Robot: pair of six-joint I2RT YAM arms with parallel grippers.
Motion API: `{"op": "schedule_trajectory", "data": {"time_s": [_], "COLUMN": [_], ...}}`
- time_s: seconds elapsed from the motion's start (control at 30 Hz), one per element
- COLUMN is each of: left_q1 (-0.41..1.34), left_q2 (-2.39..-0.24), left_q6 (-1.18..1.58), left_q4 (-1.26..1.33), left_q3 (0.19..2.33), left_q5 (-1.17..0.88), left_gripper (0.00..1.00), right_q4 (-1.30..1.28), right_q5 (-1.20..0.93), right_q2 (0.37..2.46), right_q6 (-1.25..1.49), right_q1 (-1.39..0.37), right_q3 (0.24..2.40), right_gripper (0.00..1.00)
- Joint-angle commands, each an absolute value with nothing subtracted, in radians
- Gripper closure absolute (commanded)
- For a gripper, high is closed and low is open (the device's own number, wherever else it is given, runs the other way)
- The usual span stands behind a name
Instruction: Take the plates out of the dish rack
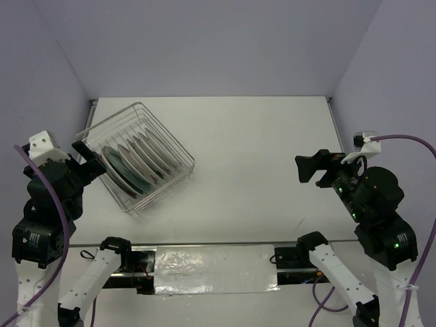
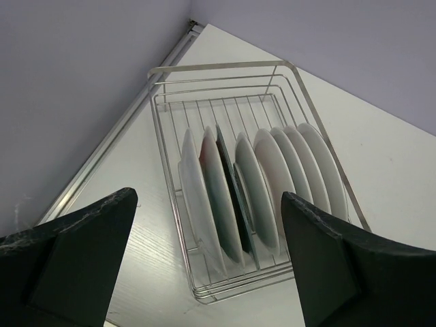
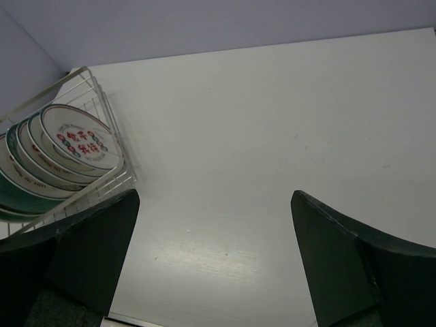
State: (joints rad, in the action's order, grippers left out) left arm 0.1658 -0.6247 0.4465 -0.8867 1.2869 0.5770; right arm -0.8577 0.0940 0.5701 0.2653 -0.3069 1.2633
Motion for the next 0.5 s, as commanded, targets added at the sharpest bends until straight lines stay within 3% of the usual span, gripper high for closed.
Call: {"op": "schedule_trajectory", "data": {"time_s": [0.0, 0.47], "left_q1": [0.163, 0.163], "left_q2": [-0.604, -0.660], "left_q6": [0.448, 0.511], "left_q4": [-0.865, -0.954], "left_q3": [1.292, 1.342], "left_q5": [0.618, 0.683], "left_gripper": [0.01, 0.00], "right_q4": [-0.801, -0.759], "right_q5": [0.101, 0.009], "right_q2": [0.557, 0.535], "right_q6": [0.265, 0.261], "right_q1": [-0.307, -0.305], "right_q3": [1.253, 1.218], "right_gripper": [0.00, 0.00]}}
